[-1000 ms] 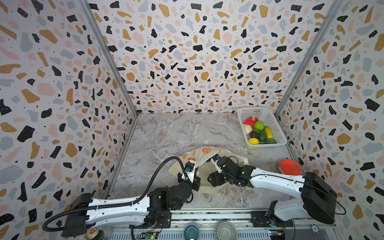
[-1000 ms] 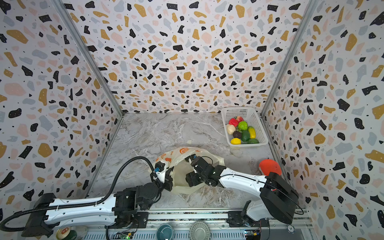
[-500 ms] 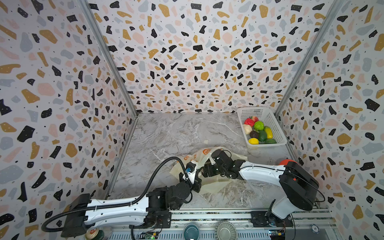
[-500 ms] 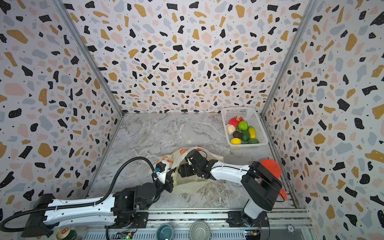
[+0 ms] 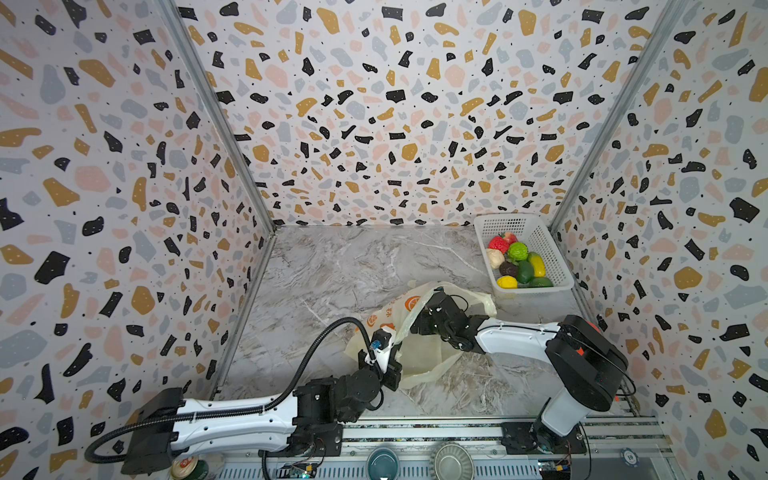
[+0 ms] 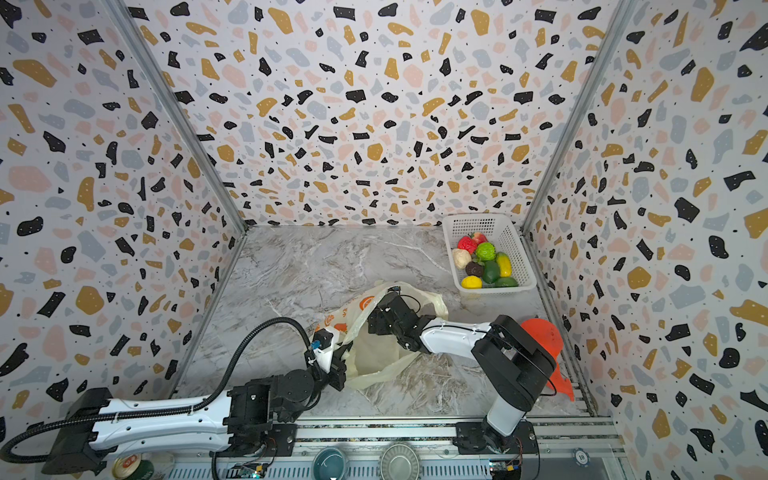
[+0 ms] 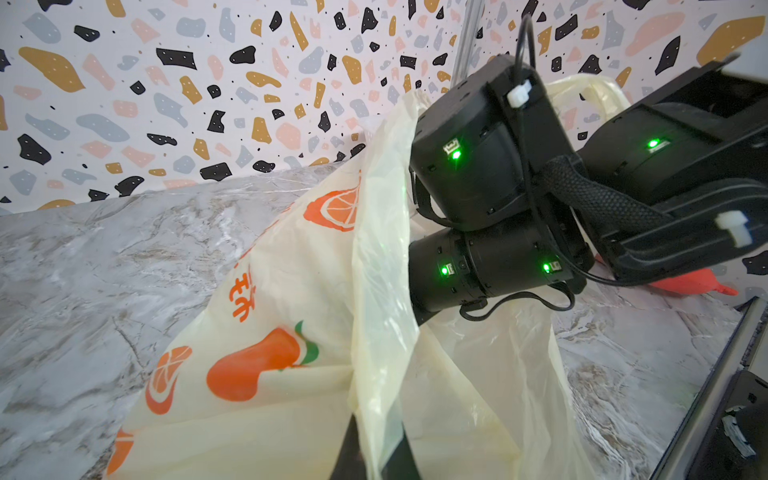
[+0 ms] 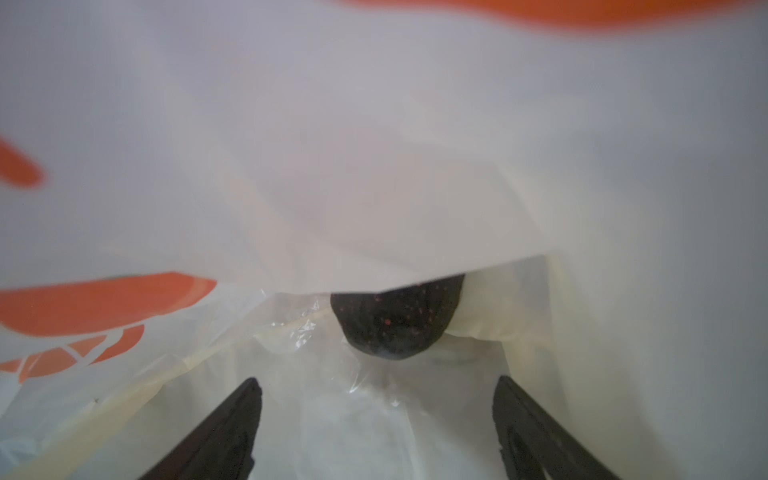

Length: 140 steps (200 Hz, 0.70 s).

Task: Untie the knot of the plastic bag and take out the fruit
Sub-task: 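Lower the right gripper onto the dark oblong fruit and close on it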

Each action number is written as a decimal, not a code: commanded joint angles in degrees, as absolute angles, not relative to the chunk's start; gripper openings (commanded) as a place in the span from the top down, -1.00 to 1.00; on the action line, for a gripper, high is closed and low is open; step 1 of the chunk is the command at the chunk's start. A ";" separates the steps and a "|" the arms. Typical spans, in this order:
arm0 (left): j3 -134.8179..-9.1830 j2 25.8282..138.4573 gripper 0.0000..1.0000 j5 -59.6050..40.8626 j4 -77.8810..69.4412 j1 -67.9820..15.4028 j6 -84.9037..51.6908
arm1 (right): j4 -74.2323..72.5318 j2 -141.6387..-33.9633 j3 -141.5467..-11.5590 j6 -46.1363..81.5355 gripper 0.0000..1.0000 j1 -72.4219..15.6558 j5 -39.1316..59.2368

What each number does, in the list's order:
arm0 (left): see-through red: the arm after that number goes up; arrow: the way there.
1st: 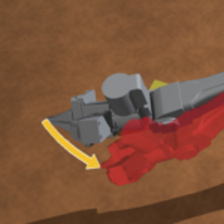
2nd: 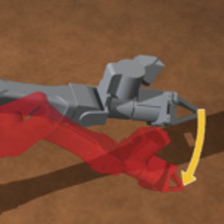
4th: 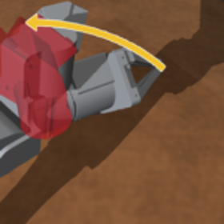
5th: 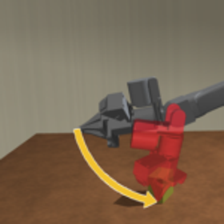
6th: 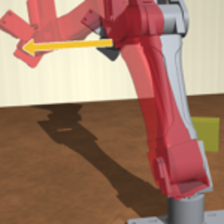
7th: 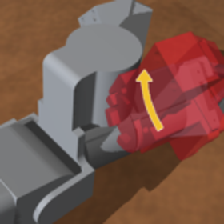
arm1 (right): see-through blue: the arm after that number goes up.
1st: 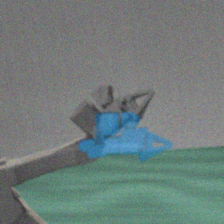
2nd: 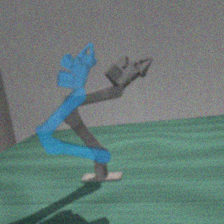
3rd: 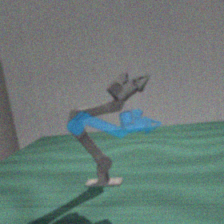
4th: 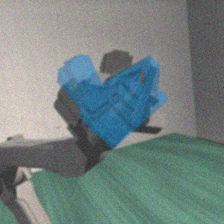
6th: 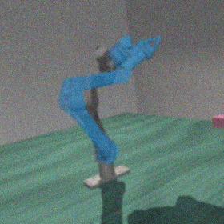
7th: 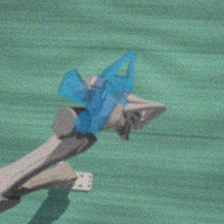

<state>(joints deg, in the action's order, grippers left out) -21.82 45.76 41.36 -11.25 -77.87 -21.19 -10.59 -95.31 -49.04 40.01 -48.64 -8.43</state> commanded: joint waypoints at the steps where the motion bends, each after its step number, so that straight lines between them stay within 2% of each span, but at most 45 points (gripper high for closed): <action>1: -21.40 45.96 1.00 41.32 -13.97 -78.22 -21.80 | -13.31 -95.60 -50.32 39.99 -0.72 -48.60 -10.28; 45: -21.99 46.45 1.00 40.70 -16.43 -78.22 -21.11 | -15.91 -98.65 -51.64 39.19 -0.63 -48.74 -12.61; 118: -22.29 46.47 1.00 38.94 -16.44 -78.20 -21.09 | -16.69 -106.77 -56.83 36.24 -0.62 -48.87 -18.73; 129: -22.17 46.08 1.00 39.17 -16.11 -78.25 -21.11 | -17.15 -107.37 -56.88 35.97 -0.57 -48.78 -19.13; 140: -22.28 45.72 1.00 39.52 -15.58 -78.28 -21.10 | -17.42 -107.33 -56.54 35.58 -0.39 -48.78 -19.07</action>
<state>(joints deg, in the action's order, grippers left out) -21.82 46.89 39.44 -13.80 -77.87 -21.43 -16.78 -107.46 -55.44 37.10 -48.82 -16.53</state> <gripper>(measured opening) 0.047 0.756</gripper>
